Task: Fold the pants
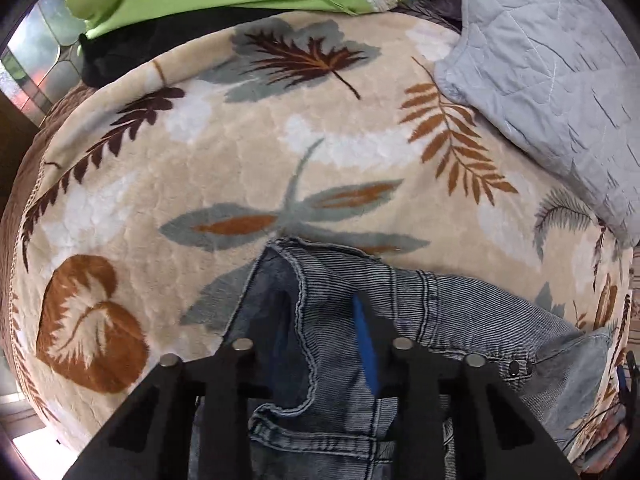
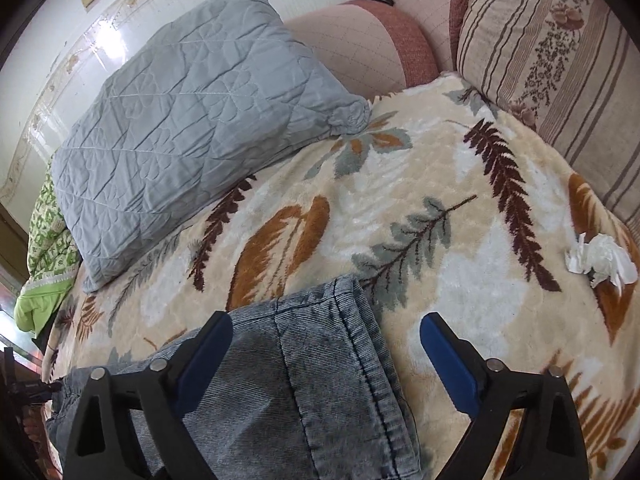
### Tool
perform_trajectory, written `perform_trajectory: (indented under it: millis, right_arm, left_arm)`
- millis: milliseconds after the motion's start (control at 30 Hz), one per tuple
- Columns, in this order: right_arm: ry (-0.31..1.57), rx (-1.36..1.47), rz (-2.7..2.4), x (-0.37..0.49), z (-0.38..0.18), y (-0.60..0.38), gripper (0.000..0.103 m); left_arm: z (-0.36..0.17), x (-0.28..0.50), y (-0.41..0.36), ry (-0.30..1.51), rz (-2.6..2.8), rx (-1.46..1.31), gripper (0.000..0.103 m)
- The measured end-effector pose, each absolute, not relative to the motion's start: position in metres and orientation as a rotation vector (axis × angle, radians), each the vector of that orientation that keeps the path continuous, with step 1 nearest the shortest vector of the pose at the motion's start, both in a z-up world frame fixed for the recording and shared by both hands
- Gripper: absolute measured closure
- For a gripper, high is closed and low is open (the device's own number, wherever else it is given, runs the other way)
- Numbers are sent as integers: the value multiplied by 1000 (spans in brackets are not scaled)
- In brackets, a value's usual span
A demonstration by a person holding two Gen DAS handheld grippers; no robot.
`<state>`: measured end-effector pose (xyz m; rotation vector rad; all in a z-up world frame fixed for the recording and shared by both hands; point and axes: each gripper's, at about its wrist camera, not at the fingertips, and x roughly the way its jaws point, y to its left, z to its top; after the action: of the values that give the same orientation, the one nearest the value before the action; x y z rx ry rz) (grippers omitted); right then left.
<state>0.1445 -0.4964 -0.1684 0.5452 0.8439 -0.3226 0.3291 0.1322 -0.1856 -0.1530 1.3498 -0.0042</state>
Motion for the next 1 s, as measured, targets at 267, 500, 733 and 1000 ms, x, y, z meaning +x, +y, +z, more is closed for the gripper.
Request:
perform_trajectory:
  millis: [267,500,733,1000]
  right_arm:
    - [852,669,-314,154,-185,-523,22]
    - [919,602,-300,183,-202,-516,22]
    - [1005,438,-315,200,-213,-493,87]
    - [812,475,-291,138,-156,-495,88]
  left_arm:
    - [-188,344,112,1339,-58,-173,78]
    - [-189,345,103,1309,-56,-139,95]
    - [-158,328,109,1222,-50,-141,100]
    - [-93,295,127,1080,-131,-225,100]
